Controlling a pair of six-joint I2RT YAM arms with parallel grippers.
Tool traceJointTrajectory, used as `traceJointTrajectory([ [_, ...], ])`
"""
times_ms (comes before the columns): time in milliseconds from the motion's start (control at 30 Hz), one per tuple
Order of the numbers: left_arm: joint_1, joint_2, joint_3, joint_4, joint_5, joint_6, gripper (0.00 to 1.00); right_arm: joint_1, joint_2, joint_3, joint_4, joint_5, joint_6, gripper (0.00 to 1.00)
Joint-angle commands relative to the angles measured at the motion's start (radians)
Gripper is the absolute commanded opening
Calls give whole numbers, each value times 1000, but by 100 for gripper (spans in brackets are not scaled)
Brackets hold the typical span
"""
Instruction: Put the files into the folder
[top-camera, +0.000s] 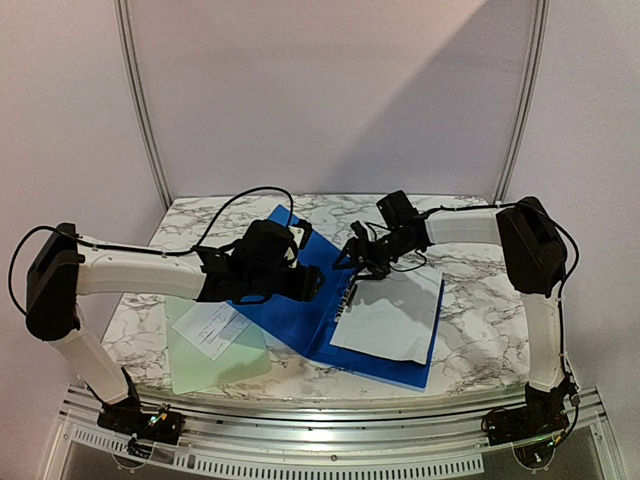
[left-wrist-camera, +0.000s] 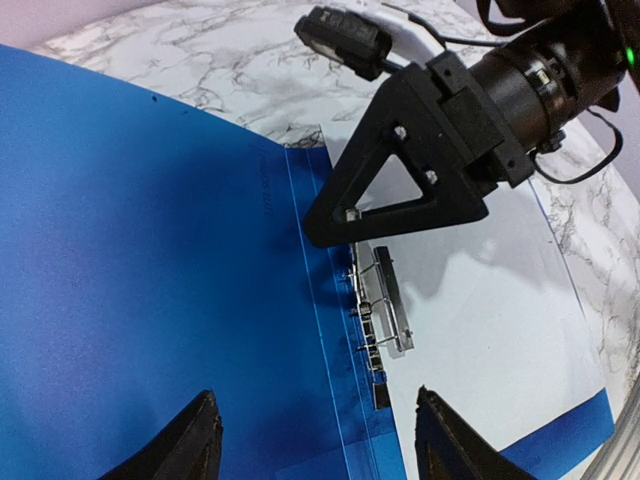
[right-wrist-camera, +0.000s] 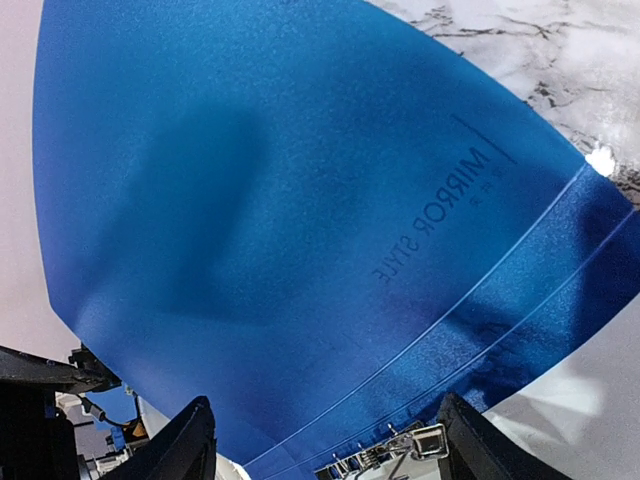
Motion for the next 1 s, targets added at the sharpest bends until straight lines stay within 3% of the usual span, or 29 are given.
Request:
traceJointTrajectory([
  [0,14,-3,-15,19,-3,5,66,14,0,2,25,-29,7,75],
  [967,15,-33,-29,16,-18,8,66,132,-88,-20,-33,-12,-9,73],
])
